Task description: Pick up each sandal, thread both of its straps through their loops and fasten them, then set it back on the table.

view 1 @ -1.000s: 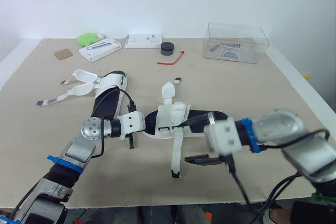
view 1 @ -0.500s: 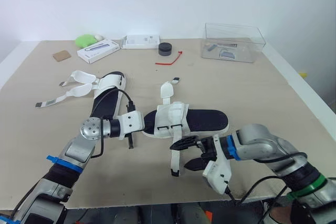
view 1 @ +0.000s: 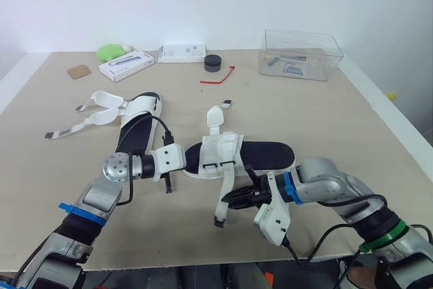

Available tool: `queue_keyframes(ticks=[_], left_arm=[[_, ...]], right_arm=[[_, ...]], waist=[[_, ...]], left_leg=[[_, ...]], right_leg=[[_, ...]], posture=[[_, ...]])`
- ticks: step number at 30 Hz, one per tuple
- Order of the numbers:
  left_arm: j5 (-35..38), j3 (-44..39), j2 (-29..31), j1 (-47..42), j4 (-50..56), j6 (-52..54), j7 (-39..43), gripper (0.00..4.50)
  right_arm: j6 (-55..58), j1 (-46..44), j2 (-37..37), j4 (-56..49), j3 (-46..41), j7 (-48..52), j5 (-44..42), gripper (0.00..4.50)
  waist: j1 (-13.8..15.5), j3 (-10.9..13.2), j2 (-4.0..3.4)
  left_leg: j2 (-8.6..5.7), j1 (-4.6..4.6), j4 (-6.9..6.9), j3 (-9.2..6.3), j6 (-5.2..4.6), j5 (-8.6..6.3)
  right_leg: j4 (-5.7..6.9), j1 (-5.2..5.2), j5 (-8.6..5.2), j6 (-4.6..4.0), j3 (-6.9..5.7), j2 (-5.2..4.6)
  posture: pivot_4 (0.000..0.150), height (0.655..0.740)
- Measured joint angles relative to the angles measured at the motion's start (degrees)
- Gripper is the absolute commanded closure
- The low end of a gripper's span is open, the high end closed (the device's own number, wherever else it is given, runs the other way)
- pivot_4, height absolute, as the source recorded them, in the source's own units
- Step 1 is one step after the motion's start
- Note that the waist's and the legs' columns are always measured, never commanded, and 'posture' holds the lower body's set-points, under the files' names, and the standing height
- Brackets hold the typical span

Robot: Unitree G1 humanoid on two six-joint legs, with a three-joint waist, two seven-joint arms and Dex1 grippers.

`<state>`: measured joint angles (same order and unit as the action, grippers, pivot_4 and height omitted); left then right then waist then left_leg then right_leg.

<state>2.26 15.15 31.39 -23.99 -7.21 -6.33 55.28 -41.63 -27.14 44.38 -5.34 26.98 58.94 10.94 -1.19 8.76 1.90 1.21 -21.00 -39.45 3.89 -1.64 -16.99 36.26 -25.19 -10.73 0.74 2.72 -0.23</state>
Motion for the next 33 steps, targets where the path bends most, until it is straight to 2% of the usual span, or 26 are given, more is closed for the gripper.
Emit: queue_keyframes(ticks=[2,8,16,24,33], left_arm=[[0.00,0.00,0.00,0.03,0.01,0.03,-0.02,4.50],[0.01,-0.13,0.07,0.07,0.02,0.09,0.02,4.50],[-0.02,-0.19,0.03,-0.03,-0.07,0.41,-0.03,4.50],[-0.12,0.16,-0.40,-0.36,-0.14,0.41,-0.04,4.50],[-0.57,0.20,-0.45,-0.13,0.13,0.08,-0.40,4.50]], right_arm=[[2.67,0.91,-0.64,-0.26,0.00,0.65,-2.79,4.49],[23.71,4.98,-4.00,-8.04,-1.64,0.82,-19.03,4.49],[59.60,2.82,-11.37,-12.86,-11.50,-9.52,-38.30,4.49],[77.68,-0.81,-14.87,-7.90,-18.10,-17.92,-43.24,4.49],[82.93,-3.06,-17.06,-2.78,-21.47,-21.83,-43.35,4.49]], waist=[[0.00,0.00,0.01],[0.01,-0.01,0.00],[0.01,-0.03,0.02],[0.01,-0.03,0.02],[-0.01,-0.04,0.01]], left_leg=[[0.00,0.00,0.00,-0.03,0.00,0.00],[0.06,0.00,-0.01,-0.10,0.00,0.00],[0.12,0.00,-0.02,-0.11,0.02,0.01],[0.01,-0.09,-0.03,-0.11,0.02,0.01],[-0.02,-0.10,-0.03,-0.10,0.01,0.01]], right_leg=[[0.00,0.01,0.01,0.01,-0.01,-0.01],[0.07,0.01,0.04,0.00,-0.03,-0.12],[0.10,0.00,0.06,-0.02,-0.07,-0.08],[0.09,-0.04,0.07,0.05,-0.05,-0.05],[0.07,-0.04,0.08,0.16,-0.01,-0.01]], posture=[[0.150,0.7400],[0.150,0.7400],[0.150,0.7400],[0.150,0.7400],[0.150,0.7400]])
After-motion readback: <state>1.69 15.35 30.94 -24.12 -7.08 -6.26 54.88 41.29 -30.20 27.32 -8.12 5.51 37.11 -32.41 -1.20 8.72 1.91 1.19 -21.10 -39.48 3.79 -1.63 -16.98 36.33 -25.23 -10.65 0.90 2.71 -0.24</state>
